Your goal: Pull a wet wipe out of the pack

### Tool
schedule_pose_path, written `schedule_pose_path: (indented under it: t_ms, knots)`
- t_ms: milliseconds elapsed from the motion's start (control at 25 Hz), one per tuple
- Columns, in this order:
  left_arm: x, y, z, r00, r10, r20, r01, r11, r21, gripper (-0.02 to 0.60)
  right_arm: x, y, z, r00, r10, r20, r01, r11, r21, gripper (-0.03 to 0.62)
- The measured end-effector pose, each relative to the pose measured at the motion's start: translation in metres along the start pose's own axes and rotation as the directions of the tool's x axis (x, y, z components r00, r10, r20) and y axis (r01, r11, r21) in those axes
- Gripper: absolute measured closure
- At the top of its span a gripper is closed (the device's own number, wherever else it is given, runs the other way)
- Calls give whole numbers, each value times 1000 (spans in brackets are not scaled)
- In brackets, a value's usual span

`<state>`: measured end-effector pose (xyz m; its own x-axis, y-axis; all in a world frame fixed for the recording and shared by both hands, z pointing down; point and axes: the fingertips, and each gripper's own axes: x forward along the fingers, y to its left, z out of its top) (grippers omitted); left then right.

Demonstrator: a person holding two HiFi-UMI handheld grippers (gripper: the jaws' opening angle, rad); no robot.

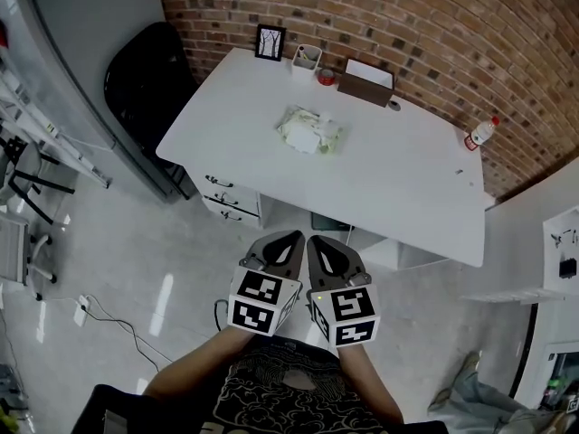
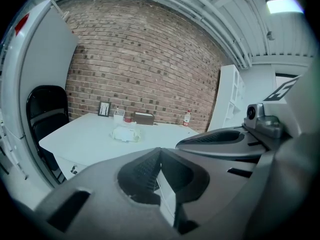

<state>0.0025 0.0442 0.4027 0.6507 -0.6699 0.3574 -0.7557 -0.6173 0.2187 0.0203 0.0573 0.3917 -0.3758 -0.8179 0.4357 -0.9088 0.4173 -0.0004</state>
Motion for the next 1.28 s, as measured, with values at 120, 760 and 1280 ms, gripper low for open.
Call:
schedule_pose_path:
  t_ms: [120,760,1280]
  knots:
    - [1,15,8,1000,-15,6,15,1000,-3,569,14,5,9,1000,-12,1,12,1000,-4,576]
    - [10,70,19,998,-58,4,58,998,5,569,63,11,32,997,-81,7,81,997,1,576]
    - [28,75,19,997,-75,-8,75,997,34,569,79,-3,33,995,-92,32,92,995,25,576]
